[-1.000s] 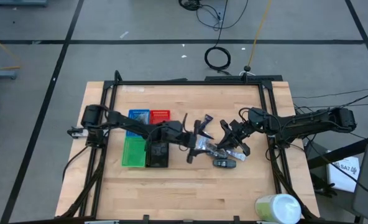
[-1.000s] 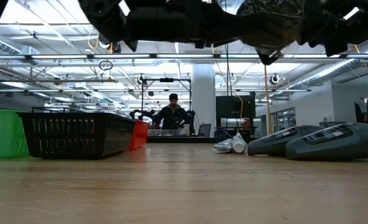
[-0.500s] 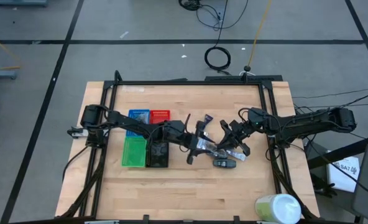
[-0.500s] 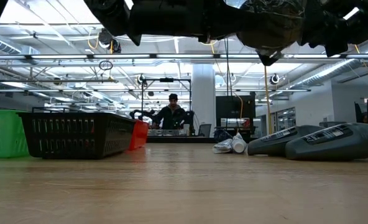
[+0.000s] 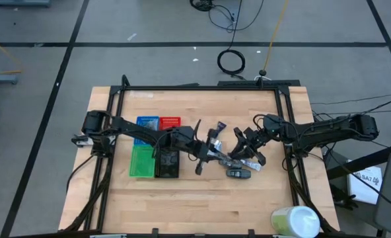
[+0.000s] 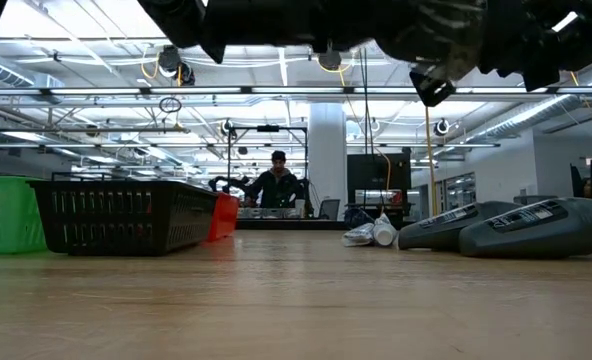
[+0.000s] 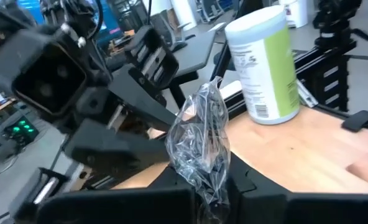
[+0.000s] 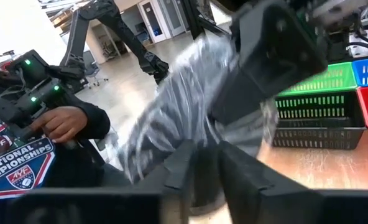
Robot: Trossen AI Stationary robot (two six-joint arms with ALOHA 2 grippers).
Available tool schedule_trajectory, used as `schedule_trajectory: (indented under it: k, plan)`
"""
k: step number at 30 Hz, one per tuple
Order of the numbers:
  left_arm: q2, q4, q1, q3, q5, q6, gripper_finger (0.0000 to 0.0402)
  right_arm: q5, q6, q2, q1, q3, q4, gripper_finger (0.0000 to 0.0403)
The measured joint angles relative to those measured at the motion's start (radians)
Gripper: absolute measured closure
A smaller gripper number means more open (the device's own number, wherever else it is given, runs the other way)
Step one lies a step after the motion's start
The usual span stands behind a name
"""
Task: Pick & Place Travel size toiletries
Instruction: Put the black hairbrush into the blue bin
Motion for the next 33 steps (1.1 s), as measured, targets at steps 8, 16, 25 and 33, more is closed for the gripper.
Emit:
schedule_trajectory:
  k: [8,16,25,33]
  plan:
    - [-0.158,-0.256,-0.037,0.000,-0.106,0.091,0.0390,-0.002,-0.024,-0.022,-0.010,0.000,-0.043,0.0207]
    - [-0.335,-0.345,-0.005,-0.140,-0.257,-0.020,0.0386,0.002,-0.088,-0.192,-0.057,0.000,-0.266,0.0183]
    - [-0.594,-0.078,0.018,-0.536,-0.524,-0.177,0.0383,0.052,-0.148,-0.403,-0.087,-0.001,-0.488,0.0206]
    - [-0.735,-0.178,-0.064,-0.640,-0.983,-0.315,0.0383,0.384,-0.176,-0.521,-0.088,-0.065,-0.523,0.0219]
